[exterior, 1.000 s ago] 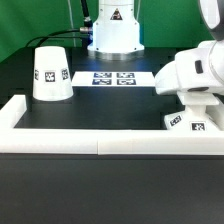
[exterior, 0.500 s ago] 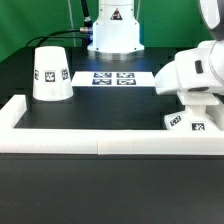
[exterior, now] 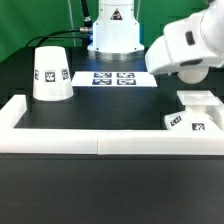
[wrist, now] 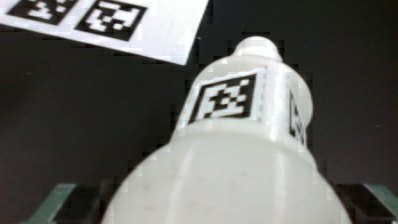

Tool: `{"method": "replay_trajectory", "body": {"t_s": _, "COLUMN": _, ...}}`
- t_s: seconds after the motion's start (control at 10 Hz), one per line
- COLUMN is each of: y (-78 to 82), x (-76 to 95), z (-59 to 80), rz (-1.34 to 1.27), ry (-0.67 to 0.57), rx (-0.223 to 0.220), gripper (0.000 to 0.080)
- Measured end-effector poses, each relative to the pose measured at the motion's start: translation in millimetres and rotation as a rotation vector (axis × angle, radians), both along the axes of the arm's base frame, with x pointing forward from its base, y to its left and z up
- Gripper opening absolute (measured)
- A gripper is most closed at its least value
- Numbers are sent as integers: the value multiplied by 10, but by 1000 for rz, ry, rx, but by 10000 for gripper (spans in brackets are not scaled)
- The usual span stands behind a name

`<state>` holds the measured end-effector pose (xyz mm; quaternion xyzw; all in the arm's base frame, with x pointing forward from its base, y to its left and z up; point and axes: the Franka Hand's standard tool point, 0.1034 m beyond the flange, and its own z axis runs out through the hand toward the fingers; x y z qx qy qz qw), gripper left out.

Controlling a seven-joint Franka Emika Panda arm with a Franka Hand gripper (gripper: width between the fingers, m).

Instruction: Assemble lamp

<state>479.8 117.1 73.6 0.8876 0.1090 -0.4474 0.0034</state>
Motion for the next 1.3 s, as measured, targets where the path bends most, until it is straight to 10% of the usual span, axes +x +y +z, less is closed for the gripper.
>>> {"method": "replay_trajectory", "body": {"t_s": 0.3, "y": -106, "x": 100, "z": 337, "rz": -6, "ry": -3, "rx": -2, "gripper": 577}}
{"method": "replay_trajectory", "body": {"t_s": 0.5, "y": -95, "x": 134, "z": 309, "rz": -7, "ry": -29, "rx": 3, "gripper": 577}}
{"method": "replay_trajectory", "body": {"t_s": 0.9, "y": -206, "x": 387, "z": 264, "rz": 2, "ry": -316, "rx": 90, "gripper": 577}}
{"method": "replay_trajectory", "body": {"t_s": 1.3, "y": -381, "x": 641, "z": 581, "rz": 17, "ry": -578, "rx": 142, "gripper": 577}}
